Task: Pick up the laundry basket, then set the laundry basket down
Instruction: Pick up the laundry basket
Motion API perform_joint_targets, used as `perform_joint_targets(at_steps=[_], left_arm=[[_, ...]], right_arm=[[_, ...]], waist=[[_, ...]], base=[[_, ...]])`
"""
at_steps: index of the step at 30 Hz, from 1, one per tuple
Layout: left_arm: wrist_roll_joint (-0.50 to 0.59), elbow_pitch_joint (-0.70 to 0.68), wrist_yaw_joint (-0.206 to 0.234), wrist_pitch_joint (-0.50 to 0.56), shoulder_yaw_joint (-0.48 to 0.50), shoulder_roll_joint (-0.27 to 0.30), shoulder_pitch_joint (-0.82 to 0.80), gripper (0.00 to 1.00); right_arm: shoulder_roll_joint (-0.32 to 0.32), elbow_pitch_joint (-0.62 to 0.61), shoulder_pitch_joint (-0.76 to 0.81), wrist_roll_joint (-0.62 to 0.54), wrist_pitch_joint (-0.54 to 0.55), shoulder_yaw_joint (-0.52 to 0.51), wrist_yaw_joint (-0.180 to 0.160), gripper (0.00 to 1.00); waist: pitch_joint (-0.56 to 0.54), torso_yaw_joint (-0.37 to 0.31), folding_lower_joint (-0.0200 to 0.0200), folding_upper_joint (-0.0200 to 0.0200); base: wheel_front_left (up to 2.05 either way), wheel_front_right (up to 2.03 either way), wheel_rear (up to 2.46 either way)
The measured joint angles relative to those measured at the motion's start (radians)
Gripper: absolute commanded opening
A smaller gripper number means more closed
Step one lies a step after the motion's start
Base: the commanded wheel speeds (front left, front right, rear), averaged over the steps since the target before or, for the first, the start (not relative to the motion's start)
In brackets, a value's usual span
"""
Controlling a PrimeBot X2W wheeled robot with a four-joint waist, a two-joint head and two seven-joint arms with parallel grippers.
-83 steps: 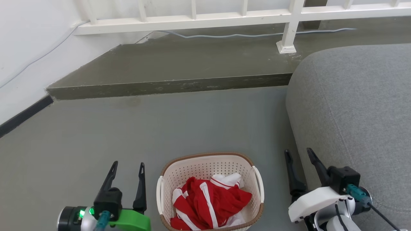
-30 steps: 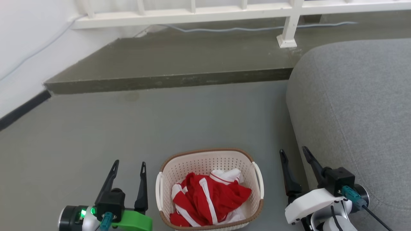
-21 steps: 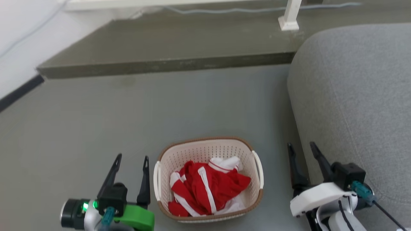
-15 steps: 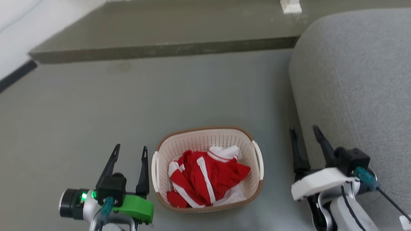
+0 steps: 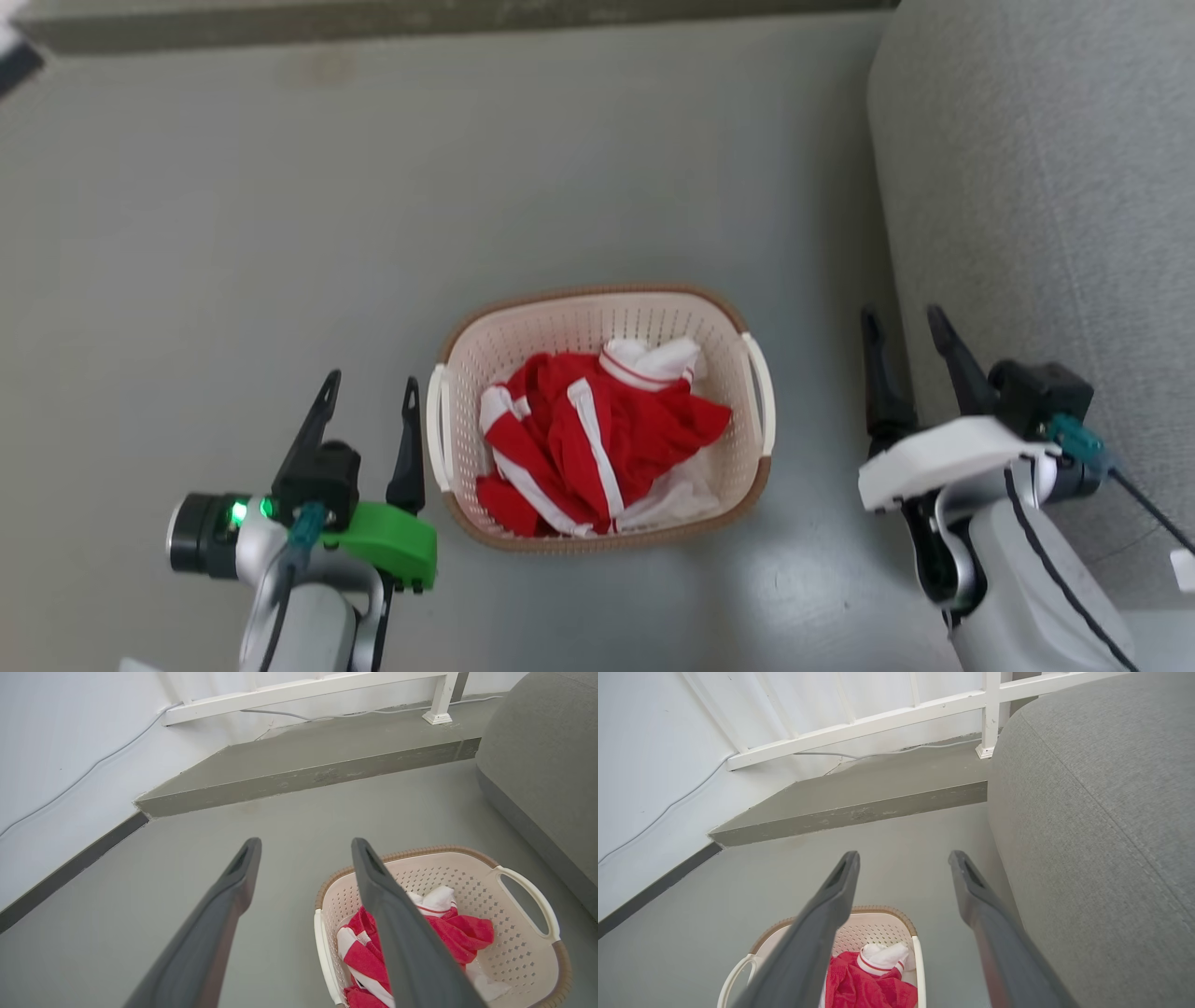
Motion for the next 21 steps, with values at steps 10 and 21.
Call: perform_joint_targets(at_steps=[10, 21], left_arm=[[-0.021, 0.095, -0.033, 0.002, -0.006, -0.005, -0.127, 1.00], [-0.047, 0.206, -0.050, 0.026, -0.005, -0.012, -0.278, 1.00]], right_arm=[[-0.003, 0.107, -0.110, 0.017, 0.000, -0.031, 0.005, 1.00], [-0.006, 0.195, -0.261, 0.017, 0.000, -0.032, 0.015, 1.00]], waist=[[0.127, 0.008, 0.0000, 0.0000], [0.269, 0.014, 0.0001, 0.0000]], base=[[0.00, 0.00, 0.00], [0.00, 0.00, 0.00]])
